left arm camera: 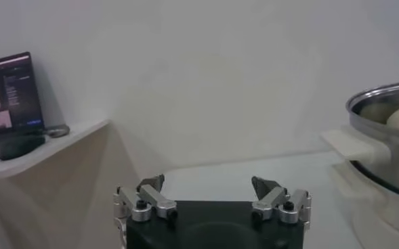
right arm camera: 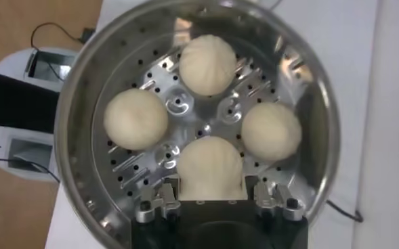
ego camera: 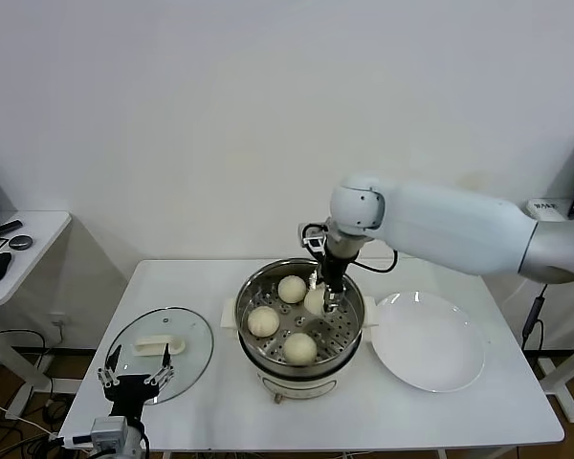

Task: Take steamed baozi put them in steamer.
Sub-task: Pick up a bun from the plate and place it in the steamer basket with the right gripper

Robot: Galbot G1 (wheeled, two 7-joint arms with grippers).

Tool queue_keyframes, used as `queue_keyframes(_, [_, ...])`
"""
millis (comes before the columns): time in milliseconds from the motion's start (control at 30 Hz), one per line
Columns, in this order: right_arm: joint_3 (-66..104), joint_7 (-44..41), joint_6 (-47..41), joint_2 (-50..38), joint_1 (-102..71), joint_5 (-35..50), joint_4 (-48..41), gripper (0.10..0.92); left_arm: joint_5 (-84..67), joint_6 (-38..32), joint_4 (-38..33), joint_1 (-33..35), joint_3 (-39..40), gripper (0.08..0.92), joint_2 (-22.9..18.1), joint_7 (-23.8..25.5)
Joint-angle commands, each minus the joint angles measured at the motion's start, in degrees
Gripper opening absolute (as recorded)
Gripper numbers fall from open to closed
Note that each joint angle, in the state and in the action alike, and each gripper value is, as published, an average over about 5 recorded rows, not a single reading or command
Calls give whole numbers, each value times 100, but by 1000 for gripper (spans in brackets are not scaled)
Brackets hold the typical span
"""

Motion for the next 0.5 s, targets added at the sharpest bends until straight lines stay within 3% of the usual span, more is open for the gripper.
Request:
queue_keyframes(33, [-117,120,-256,55,-158,-192,51,568,-12,-1,-7,3,-6,823,3,2])
queue_keyframes(500, [26,267,-322,-107,-325,-412,58,574,-18,-5,-70,16,3,823,-41,18])
